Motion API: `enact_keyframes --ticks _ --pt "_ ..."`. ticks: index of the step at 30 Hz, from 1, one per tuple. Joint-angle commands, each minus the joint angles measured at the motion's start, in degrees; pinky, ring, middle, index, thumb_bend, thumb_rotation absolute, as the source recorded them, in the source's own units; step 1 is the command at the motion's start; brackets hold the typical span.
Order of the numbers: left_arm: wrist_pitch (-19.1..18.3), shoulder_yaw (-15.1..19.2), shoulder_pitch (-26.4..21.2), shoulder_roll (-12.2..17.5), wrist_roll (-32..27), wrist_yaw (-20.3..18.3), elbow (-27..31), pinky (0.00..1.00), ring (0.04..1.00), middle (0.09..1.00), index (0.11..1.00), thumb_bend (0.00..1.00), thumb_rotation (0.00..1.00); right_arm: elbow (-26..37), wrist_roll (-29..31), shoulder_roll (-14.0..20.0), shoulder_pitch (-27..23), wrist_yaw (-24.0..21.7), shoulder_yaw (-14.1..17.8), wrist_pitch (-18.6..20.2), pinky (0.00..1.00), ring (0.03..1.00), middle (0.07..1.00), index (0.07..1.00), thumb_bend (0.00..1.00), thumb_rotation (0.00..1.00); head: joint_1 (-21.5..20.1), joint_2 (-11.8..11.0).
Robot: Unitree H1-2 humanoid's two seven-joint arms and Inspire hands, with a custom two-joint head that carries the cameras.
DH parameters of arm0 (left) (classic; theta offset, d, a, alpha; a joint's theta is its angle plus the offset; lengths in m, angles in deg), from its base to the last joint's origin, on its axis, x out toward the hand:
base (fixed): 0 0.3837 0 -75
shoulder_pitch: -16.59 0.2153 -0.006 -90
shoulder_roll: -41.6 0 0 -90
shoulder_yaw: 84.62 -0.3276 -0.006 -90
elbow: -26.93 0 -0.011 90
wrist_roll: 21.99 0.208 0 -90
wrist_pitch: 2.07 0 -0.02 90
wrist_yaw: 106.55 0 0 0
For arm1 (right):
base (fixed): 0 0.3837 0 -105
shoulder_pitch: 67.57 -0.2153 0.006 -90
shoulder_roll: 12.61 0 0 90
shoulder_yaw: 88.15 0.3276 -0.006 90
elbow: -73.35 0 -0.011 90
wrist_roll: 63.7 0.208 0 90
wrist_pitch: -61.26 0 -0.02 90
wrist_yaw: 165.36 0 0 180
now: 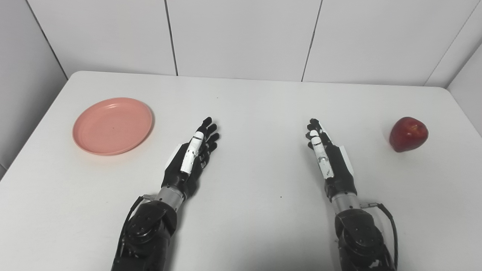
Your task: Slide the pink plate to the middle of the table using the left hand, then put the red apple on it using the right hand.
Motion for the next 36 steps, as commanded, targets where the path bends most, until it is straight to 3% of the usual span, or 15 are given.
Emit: enact_keyframes --ticks 1,25,36 --pt "1.2 -0.5 -0.4 -0.3 -0.5 -1.0 0.1 1.00 0.984 0.999 0.991 0.42 1.00 0.9 -0.1 0.1 -1.0 -0.4 0.0 -0.6 0.94 0.923 0.940 0.937 0.18 1.00 0.1 0.1" --pt "1.5 -0.6 -0.3 -0.2 -0.5 -1.3 -0.1 1.00 0.988 1.000 0.995 0.42 1.00 1.0 0.3 0.2 -0.9 -0.3 0.0 -1.2 0.93 0.919 0.936 0.933 0.17 1.00 0.6 0.1" --pt "1.7 -1.0 -0.1 -0.4 0.0 -1.2 -0.2 1.00 0.984 1.000 0.994 0.43 1.00 0.6 0.3 0.5 -0.7 -0.4 0.2 -1.8 0.93 0.916 0.933 0.932 0.16 1.00 2.4 -1.0"
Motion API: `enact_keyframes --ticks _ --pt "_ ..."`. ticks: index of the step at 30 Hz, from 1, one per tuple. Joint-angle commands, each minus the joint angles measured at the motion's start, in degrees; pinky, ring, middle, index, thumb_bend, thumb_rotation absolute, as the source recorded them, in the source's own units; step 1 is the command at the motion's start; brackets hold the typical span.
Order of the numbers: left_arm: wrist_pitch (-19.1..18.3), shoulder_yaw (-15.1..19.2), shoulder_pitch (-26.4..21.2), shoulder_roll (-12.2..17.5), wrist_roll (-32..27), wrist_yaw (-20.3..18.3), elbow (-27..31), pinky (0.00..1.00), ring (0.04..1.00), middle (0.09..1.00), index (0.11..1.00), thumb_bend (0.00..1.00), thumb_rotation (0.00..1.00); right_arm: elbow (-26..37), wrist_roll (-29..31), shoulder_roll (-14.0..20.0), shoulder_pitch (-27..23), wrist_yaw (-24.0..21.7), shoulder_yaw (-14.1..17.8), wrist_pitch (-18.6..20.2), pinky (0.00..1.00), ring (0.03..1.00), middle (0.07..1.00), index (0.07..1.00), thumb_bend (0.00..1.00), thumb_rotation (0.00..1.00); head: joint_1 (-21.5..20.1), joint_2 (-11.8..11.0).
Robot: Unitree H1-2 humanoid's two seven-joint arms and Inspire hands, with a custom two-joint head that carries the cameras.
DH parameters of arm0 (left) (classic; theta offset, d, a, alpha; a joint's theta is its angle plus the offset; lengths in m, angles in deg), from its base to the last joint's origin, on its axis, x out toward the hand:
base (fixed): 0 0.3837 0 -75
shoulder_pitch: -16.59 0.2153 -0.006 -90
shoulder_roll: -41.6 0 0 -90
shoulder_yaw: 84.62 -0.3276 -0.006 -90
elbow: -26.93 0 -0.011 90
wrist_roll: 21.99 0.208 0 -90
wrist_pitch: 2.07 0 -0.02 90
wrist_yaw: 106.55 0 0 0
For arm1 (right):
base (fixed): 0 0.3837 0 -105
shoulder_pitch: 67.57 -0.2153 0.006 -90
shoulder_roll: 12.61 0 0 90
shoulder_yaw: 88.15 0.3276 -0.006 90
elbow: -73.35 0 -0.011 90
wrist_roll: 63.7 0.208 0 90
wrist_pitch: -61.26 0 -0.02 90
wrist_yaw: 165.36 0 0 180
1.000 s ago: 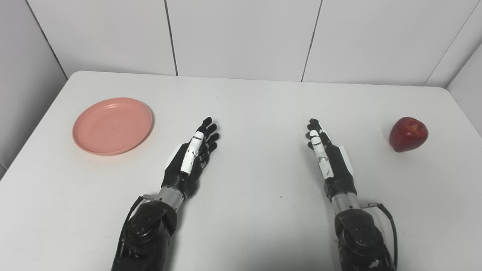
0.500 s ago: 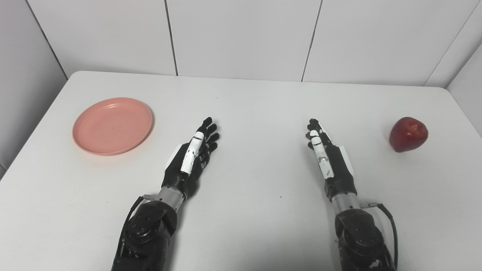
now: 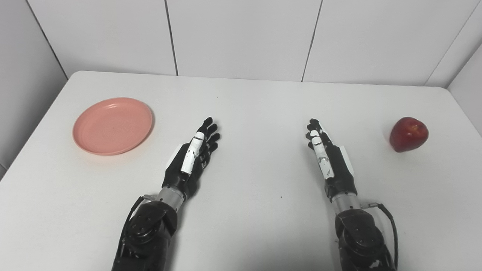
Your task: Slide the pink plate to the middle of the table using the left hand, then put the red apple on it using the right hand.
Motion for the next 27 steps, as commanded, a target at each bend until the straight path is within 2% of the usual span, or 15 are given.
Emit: enact_keyframes --ticks 1,4,5,8,9,10,14,20,27 --pt "1.4 -1.0 -0.1 -0.6 0.0 -0.8 -0.1 1.00 0.984 1.000 0.995 0.43 1.00 0.3 0.3 0.4 -0.7 -0.4 0.3 -2.2 0.93 0.915 0.933 0.932 0.16 1.00 1.4 -0.6" --pt "2.0 -1.2 0.0 -1.4 0.0 -0.5 -0.6 1.00 0.984 0.996 0.988 0.42 1.00 -0.2 0.8 0.9 -0.4 -0.7 0.5 -3.4 0.91 0.912 0.932 0.933 0.15 1.00 3.6 -1.3" --pt "2.4 -1.2 0.1 -1.8 0.1 -0.3 -0.9 1.00 0.984 0.996 0.987 0.42 1.00 -0.4 1.5 1.2 -0.3 -1.1 0.7 -3.9 0.91 0.913 0.933 0.933 0.15 1.00 5.5 -2.0" --pt "3.7 -1.2 -0.1 -2.6 0.5 0.3 -2.3 1.00 0.983 0.995 0.985 0.43 1.00 -1.7 3.2 2.3 -0.1 -2.2 1.2 -6.3 0.94 0.931 0.946 0.949 0.13 1.00 8.9 -4.0" --pt "4.1 -1.3 -0.1 -2.8 0.6 0.4 -2.6 1.00 0.982 0.994 0.984 0.44 1.00 -2.2 3.5 2.5 0.0 -2.4 1.3 -6.8 0.95 0.934 0.947 0.953 0.13 1.00 8.9 -4.0" --pt "4.5 -1.3 -0.1 -3.2 0.8 0.7 -3.2 1.00 0.981 0.993 0.984 0.44 1.00 -2.4 3.9 2.8 0.1 -2.7 1.5 -7.3 0.96 0.935 0.947 0.954 0.13 1.00 10.4 -5.1" --pt "6.4 -1.9 -0.3 -3.9 1.7 0.8 -5.2 0.99 0.975 0.987 0.979 0.41 1.00 -3.2 5.4 3.2 0.4 -3.4 2.0 -9.2 0.99 0.945 0.950 0.959 0.13 1.00 13.1 -6.5" --pt "8.1 -2.8 -0.4 -4.0 2.1 0.7 -6.8 1.00 0.978 0.991 0.983 0.42 1.00 -4.6 6.4 3.3 0.7 -3.8 2.7 -13.5 0.98 0.942 0.937 0.938 0.11 1.00 15.9 -7.7" --pt "7.9 -3.0 -0.3 -4.2 2.8 1.5 -6.4 0.99 0.973 0.987 0.975 0.42 1.00 -4.1 6.8 3.2 1.0 -4.0 2.9 -13.4 0.98 0.944 0.934 0.933 0.09 1.00 16.3 -7.9"
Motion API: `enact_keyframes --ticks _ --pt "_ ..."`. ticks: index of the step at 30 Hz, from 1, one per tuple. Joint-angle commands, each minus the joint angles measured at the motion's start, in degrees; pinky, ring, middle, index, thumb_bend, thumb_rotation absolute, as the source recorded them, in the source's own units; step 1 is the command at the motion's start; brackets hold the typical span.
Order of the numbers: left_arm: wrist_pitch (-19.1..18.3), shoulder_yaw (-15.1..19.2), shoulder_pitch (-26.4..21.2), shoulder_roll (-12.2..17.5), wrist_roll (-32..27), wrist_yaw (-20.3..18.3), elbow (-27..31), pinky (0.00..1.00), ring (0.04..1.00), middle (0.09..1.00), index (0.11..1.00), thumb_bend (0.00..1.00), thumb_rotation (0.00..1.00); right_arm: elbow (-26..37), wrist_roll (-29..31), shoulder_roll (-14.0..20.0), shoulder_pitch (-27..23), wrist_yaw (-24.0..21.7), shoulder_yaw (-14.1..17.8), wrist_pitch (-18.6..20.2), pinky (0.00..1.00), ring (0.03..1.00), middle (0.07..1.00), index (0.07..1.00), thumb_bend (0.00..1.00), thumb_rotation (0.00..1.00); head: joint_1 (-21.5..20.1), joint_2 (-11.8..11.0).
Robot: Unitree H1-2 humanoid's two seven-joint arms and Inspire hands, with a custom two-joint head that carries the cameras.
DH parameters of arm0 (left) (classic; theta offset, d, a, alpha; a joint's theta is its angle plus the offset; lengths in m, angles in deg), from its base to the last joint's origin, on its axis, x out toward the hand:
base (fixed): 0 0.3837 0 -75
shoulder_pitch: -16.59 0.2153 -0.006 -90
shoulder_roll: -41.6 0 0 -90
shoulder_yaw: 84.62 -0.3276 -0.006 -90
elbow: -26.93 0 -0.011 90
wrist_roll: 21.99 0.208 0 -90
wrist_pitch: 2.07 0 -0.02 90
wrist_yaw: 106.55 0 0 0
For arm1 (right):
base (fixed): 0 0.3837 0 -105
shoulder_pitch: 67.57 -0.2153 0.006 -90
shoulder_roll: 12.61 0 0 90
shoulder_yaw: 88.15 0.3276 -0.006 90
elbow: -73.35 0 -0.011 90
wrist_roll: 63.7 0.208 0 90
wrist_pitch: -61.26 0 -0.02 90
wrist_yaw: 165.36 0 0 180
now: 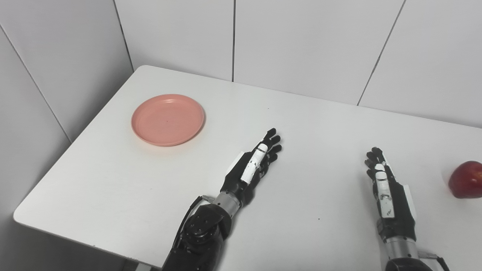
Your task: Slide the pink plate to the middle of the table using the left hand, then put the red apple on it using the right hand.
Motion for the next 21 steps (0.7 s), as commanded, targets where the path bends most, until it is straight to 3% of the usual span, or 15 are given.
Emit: enact_keyframes --ticks 1,14,21 --pt "-0.9 -0.1 -0.4 -0.3 0.4 0.2 -0.3 0.99 0.972 0.986 0.975 0.42 1.00 0.4 0.1 0.3 0.0 -0.2 0.3 -2.8 0.98 0.944 0.935 0.933 0.08 1.00 0.0 0.2" --pt "-2.5 1.4 -0.8 0.2 -0.9 -0.1 1.6 0.98 0.969 0.982 0.971 0.42 1.00 1.0 0.0 0.0 -0.1 -0.2 0.0 -1.9 0.99 0.949 0.943 0.943 0.08 1.00 1.0 0.2" --pt "-4.7 2.3 -2.2 2.4 -1.1 -0.4 4.7 0.98 0.964 0.978 0.966 0.43 1.00 0.8 0.4 -0.5 -0.2 -0.1 0.0 -2.2 0.99 0.958 0.950 0.945 0.07 1.00 1.3 -0.1"
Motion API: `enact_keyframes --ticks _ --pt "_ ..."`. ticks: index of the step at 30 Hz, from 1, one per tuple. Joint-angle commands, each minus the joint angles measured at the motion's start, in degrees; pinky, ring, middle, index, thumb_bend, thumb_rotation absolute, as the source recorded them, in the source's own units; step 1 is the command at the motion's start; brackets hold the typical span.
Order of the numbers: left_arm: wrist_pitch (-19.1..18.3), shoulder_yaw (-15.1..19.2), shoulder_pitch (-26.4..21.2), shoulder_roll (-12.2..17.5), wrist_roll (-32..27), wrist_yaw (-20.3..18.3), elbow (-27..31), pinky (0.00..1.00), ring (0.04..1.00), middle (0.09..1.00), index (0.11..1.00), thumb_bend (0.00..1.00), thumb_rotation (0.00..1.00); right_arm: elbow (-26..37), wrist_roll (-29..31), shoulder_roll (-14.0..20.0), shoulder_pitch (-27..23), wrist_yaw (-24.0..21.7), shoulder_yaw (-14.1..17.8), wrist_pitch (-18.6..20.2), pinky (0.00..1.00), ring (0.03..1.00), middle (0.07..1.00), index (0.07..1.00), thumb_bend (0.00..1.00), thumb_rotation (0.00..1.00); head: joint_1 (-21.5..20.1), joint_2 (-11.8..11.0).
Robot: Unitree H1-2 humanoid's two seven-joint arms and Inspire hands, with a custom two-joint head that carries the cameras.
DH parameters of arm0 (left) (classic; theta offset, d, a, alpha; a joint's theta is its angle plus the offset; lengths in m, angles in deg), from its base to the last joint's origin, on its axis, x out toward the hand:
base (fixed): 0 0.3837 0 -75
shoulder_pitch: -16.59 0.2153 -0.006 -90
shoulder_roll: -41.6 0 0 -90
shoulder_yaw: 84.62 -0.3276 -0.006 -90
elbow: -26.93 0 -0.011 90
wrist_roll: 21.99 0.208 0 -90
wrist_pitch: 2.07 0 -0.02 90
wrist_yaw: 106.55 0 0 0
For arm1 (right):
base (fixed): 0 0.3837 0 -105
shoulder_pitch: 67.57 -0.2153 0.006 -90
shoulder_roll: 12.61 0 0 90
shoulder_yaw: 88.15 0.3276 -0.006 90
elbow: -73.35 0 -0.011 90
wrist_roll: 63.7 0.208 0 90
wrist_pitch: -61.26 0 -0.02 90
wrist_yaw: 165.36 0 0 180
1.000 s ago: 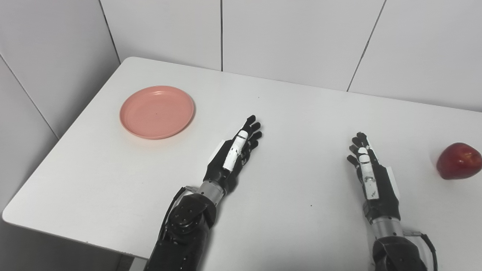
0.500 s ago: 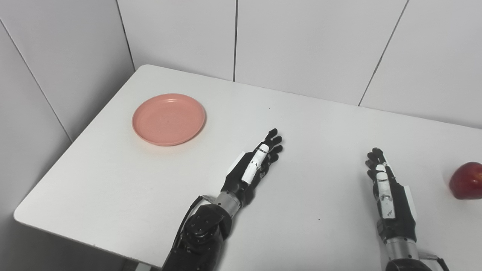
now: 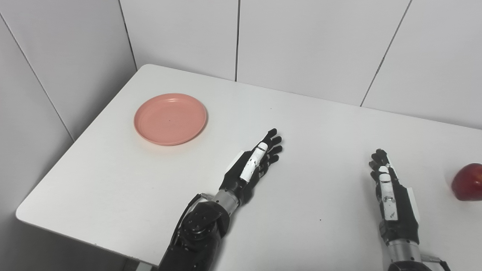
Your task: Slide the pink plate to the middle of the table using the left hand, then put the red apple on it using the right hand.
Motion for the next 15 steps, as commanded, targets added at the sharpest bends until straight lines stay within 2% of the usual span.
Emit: enact_keyframes --ticks 1,7,15 --pt "-1.2 0.3 -2.4 0.5 0.0 -0.1 2.2 0.98 0.963 0.977 0.965 0.43 1.00 0.5 0.1 -0.5 -0.4 0.1 0.1 -2.1 0.99 0.958 0.950 0.945 0.07 1.00 -0.1 -0.1" --pt "-3.5 1.5 -4.1 1.5 -0.9 -0.1 5.0 0.95 0.931 0.956 0.947 0.40 1.00 -0.5 -0.1 -0.5 -0.7 0.1 0.0 -2.3 0.99 0.959 0.953 0.948 0.06 1.00 -0.1 -0.7" --pt "-4.8 2.5 -6.9 3.7 -1.7 -1.4 7.5 0.91 0.916 0.930 0.916 0.41 1.00 -0.9 -0.5 -0.4 -0.8 0.4 0.2 -2.7 0.98 0.953 0.948 0.944 0.06 1.00 0.8 -1.1"
